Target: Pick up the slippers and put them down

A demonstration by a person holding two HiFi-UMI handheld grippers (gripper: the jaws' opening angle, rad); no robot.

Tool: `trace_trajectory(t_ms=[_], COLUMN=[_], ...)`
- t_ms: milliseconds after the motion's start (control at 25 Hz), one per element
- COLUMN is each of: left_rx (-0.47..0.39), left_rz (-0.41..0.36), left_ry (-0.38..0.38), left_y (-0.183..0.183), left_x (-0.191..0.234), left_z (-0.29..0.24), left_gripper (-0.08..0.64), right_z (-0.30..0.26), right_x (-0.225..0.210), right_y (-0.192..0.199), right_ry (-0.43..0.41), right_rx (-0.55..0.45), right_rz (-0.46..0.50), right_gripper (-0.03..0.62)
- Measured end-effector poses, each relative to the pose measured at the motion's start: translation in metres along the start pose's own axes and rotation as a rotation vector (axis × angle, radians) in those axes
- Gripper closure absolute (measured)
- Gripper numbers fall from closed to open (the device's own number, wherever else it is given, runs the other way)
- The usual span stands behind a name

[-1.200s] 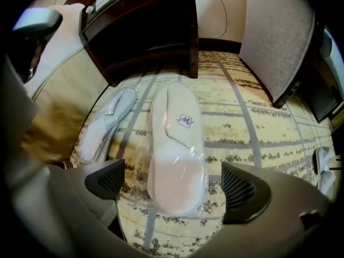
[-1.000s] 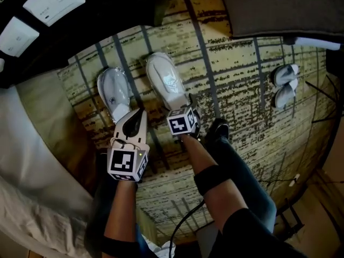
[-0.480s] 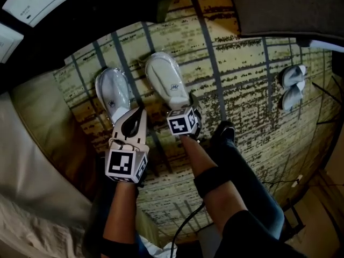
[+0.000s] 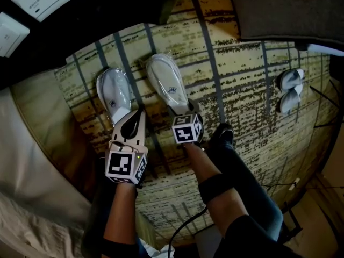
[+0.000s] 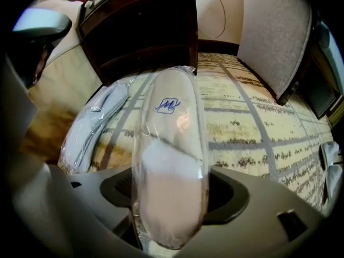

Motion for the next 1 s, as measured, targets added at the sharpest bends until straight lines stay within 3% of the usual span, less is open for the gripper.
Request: trace_trajectory(t_ms=[80, 160, 520, 840, 1000], left_rx=[0.000, -0.001, -0.017, -0.030, -0.044], left_rz=[0.003, 0.005, 0.015, 0.027, 0.025], left_ry=[0.001, 0.000, -0.012, -0.045, -0.067], left_y=[0.001, 0.002, 0.002, -0.012, -0.021], left_x=[0.000, 0.001, 0.004, 0.018, 0.030], left_z=[0.002, 0.003, 0.008, 0.013, 0.010], left_gripper=[0.559, 0.559, 0.558, 0.558, 0.558], right_z=[0.006, 0.009, 0.029, 0.052, 0.066], right_x=[-0.001, -0.002, -0.007, 0.005, 0.013], right_y=[0.000, 0.001, 0.005, -0.030, -0.073], right_ry=[-0.012, -0.026, -0.066, -0.152, -0.188], right_rx=[-0.026, -0.041, -0.054, -0.128, -0.173], right_rz=[-0.006, 0.004, 0.017, 0.015, 0.027], right_gripper=[0.298, 0.316, 0.342, 0.341, 0.342])
Point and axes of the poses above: the fingertips, and each gripper's own axes: z backward along the fingers, x to its left, y out of its underside, the point moved 10 cm from there along z, backward along the fingers, and after that the axes turned 14 degrees about x, right-handed, at the moved point
